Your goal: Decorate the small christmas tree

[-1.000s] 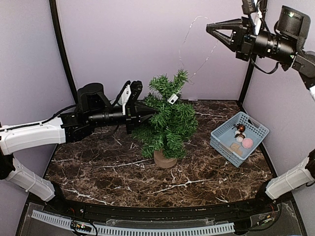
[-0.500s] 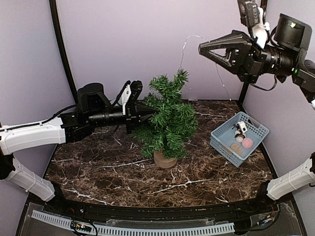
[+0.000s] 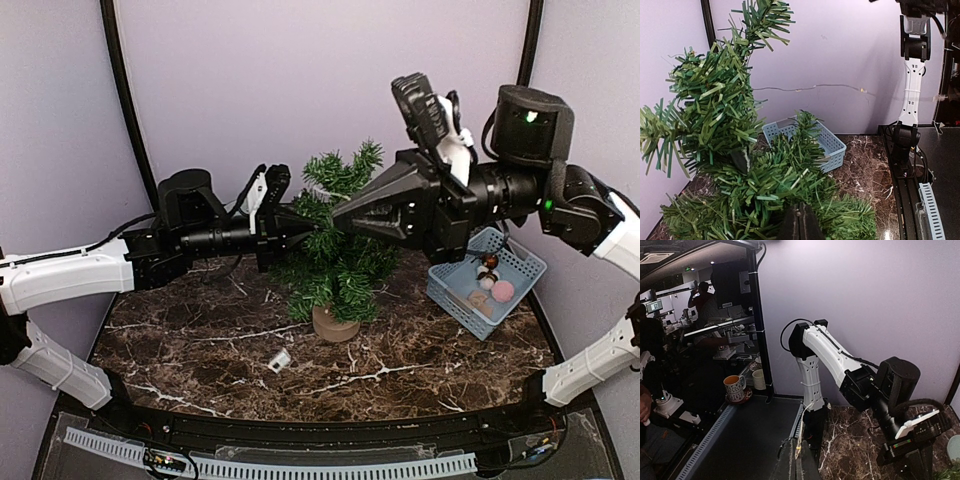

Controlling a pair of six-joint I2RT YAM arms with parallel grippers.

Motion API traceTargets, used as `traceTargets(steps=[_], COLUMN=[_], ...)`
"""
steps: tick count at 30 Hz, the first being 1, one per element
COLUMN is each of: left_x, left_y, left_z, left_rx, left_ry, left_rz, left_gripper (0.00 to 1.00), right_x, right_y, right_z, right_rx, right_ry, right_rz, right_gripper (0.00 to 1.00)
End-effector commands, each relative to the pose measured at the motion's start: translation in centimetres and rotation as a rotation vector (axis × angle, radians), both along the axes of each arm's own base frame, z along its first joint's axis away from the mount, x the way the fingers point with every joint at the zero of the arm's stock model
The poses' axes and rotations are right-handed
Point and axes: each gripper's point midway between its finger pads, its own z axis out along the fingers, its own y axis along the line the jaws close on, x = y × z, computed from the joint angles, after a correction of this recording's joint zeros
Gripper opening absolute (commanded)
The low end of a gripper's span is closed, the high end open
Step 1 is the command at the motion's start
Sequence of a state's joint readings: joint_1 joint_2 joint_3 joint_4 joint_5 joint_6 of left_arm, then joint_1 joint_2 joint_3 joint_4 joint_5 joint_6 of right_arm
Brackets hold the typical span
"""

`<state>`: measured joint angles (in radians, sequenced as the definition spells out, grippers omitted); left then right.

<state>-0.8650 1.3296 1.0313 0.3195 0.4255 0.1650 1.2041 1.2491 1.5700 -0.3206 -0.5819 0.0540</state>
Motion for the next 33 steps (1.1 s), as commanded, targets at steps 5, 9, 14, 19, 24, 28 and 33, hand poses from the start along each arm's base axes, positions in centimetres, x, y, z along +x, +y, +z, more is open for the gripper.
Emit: traceTargets(steps=[5,9,14,19,24,28,33], left_x=[0.4,0.6,0.7,0.8,0.7,0.6,0.7], left_y=[-0.1,-0.2,-0.2,-0.1,-0.1,0.3,0.9], left_z=[-0.7,-1.0,-1.3,-1.5,-2.1,-2.4,-3.2], left_rx=[0.011,0.017,0.024,0.029,0.037,0.041,0.05], left_ry=[0.0,0.002,0.005,0.003,0.011,0.005,0.005], left_rz=[0.02,0.024,0.029,0.038,0.033,0.047,0.073], left_gripper=[0.0,0.0,0.0,0.0,0.0,0.0,0.0], right_x=[-0.8,-0.8,-1.0,-1.5,-2.2,-1.7,-0.7], right_y=[0.6,0.2,-0.6,-0.6,1.4,2.3,2.8], right_z=[-1.9,-2.5,-4.0,-3.7,-3.6,-3.3,-3.2], right_rx=[0.075,0.092,0.076,0.098,0.092,0.113,0.14], right_ry=[0.117,0.142,0.17,0.183,0.158,0.141,0.125], right_rz=[0.036,0.029,0.023,0.046,0.104,0.09,0.032], right_gripper=[0.0,0.0,0.0,0.0,0.0,0.0,0.0])
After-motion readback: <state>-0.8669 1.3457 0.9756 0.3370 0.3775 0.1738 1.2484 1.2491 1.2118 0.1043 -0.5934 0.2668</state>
